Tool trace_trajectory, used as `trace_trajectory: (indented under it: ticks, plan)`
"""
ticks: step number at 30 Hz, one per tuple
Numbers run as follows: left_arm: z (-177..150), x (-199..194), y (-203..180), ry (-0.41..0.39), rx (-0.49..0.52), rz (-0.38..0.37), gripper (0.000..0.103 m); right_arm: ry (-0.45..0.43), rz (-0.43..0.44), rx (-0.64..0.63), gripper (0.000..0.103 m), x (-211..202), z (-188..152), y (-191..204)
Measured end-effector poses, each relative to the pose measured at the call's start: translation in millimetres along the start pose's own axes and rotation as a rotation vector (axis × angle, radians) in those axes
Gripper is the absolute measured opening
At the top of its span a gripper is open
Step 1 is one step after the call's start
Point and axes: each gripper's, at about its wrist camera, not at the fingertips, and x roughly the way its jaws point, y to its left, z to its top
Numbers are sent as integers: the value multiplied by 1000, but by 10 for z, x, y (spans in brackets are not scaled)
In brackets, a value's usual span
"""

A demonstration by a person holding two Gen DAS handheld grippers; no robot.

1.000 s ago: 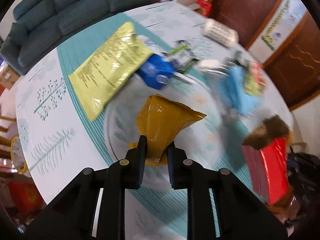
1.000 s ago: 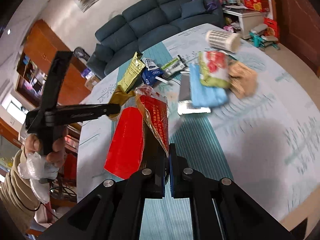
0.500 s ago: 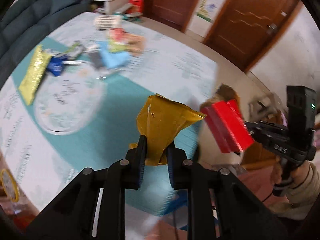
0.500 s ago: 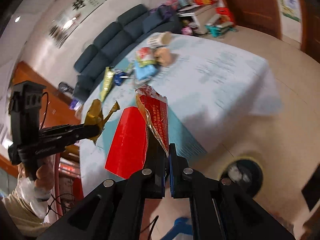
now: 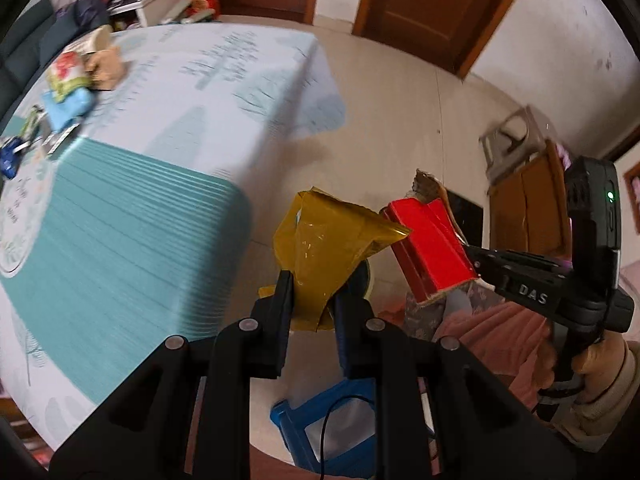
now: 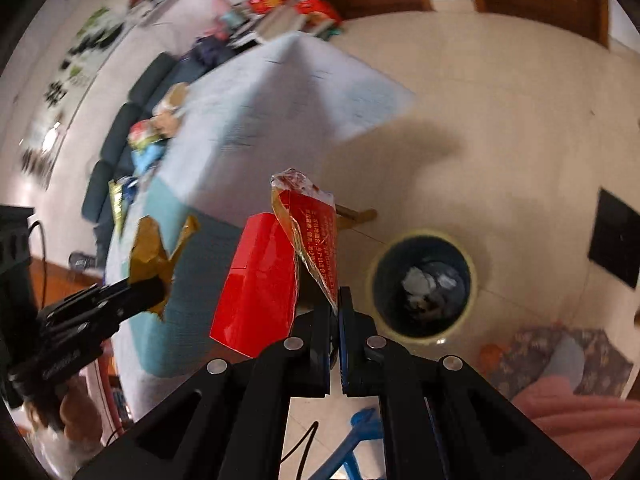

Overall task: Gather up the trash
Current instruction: 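Carry the orange bag and red snack bag over the black trash bin, then open the left gripper to drop the orange bag into the bin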

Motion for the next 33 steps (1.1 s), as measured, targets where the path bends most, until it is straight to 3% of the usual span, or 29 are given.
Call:
trace_trajectory:
  ticks: [9,20,33]
  plan:
    - [-57,793,-392,136,49,44,16,74,-49,156,3,484,-171,-775]
    - [59,1779,-394,263,19,84,16,126,-127,241,3,1172,-26,-1107]
    - [175,2620,-296,356,-20,81,17,168,-153,281,3,1578,122,-1330]
